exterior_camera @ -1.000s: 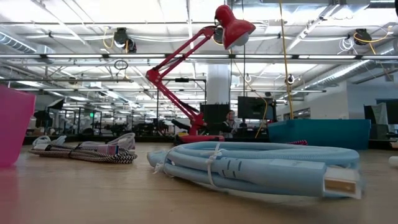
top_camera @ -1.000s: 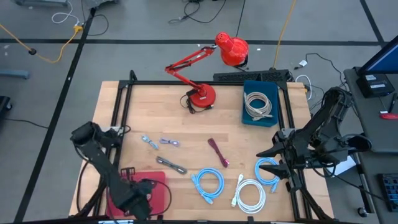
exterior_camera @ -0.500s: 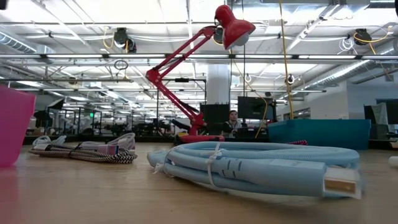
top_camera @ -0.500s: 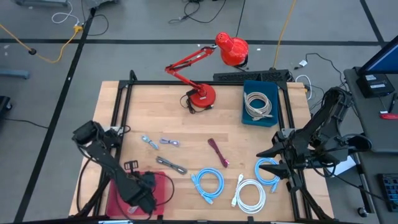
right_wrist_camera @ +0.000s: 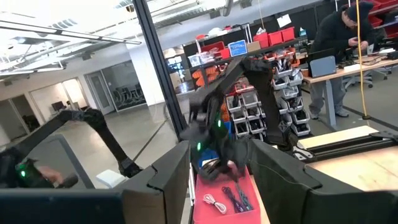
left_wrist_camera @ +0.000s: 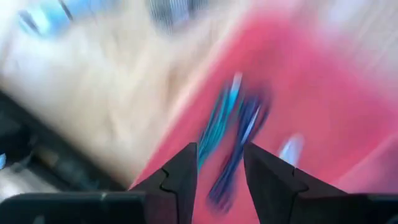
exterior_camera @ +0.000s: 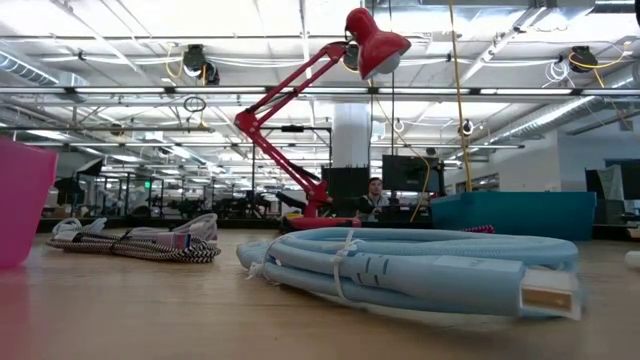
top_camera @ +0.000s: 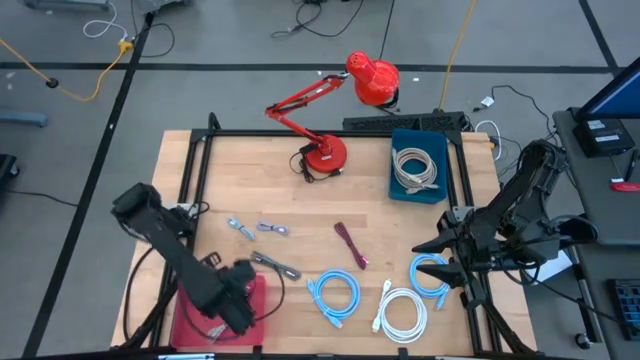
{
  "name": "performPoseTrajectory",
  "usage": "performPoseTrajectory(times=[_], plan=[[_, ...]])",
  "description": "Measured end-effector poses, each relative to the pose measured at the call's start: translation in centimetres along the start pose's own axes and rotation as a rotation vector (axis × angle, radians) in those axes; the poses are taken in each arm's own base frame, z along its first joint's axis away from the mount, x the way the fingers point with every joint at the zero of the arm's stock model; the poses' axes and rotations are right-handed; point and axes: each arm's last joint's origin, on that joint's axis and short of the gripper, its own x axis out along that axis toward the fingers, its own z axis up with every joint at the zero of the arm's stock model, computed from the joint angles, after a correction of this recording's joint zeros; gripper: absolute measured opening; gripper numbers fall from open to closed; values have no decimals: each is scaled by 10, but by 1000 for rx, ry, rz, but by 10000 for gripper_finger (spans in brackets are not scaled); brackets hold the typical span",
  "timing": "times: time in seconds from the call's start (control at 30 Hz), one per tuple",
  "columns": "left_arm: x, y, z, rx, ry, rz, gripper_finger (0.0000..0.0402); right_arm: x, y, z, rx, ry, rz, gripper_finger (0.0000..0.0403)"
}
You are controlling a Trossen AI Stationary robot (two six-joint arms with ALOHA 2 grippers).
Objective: Sort cables
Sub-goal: Put the purple charger cable into the pink bin
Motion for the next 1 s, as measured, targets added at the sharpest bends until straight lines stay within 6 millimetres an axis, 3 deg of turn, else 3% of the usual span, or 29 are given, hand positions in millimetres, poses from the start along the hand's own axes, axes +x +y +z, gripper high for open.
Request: performPoseTrajectory(times=[0.2,0.3,0.5,0.7,0.83,1.0], plan=[[-45,36,38,-533,-555,-226,136,0,0,0,-3,0,-2,160],[-58,53,62,-600,-670,-273,136,0,0,0,-2,0,-3,160],[-59,77,126,-274,-550,-248,136,0,0,0,0,-1,-4,160],[-24,104,179,61,-296,-135,136,0,0,0,33,-1,-2,160],[6,109,196,305,-58,-133,136,0,0,0,54,-2,-1,160],[38,98,207,515,108,-126,136,0,-1,-8,76,6,-5,160]])
